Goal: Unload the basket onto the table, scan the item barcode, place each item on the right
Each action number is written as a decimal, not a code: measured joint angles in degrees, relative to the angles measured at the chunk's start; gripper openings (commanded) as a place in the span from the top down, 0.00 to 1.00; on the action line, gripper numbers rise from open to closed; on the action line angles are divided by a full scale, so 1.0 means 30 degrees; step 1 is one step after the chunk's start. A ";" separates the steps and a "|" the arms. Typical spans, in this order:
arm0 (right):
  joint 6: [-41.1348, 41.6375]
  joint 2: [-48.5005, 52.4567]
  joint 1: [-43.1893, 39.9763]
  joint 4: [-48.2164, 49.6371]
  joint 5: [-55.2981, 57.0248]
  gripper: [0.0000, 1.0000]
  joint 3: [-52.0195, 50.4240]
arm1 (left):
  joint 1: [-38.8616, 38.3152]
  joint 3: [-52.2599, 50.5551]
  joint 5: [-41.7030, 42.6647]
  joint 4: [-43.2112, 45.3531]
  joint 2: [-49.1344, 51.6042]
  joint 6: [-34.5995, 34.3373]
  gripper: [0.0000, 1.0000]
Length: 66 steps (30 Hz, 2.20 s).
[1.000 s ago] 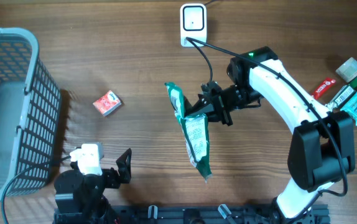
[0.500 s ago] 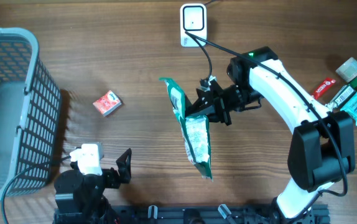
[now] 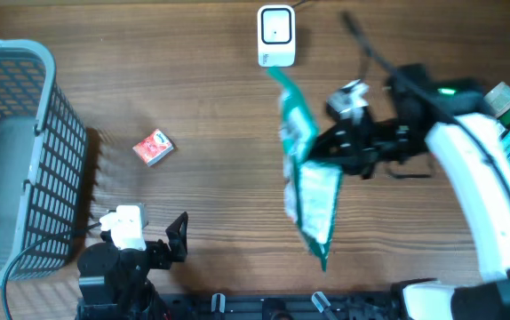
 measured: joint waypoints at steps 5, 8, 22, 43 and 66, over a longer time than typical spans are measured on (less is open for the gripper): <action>0.0000 -0.1341 -0.3490 0.0058 0.1246 0.96 -0.0007 | 0.0000 0.0000 0.0000 0.0007 0.0000 0.0000 0.00; -0.0095 -0.2521 -0.3599 0.0051 0.1384 0.57 -0.0007 | 0.0000 0.0000 0.0000 0.0007 0.0000 0.0000 0.00; -0.1719 -0.5355 -0.3599 0.2645 -0.0270 0.96 -0.0007 | 0.0000 0.0000 0.0000 0.0007 0.0000 0.0000 0.00; -2.0458 -0.4014 -0.3599 0.4379 0.1450 0.96 -0.0262 | 0.0000 0.0000 0.0000 0.0007 0.0000 0.0000 0.00; 1.7908 -0.5231 -0.5421 0.4998 -0.0270 0.96 -0.0452 | 0.0000 0.0000 0.0000 0.0007 -0.0007 0.0000 0.00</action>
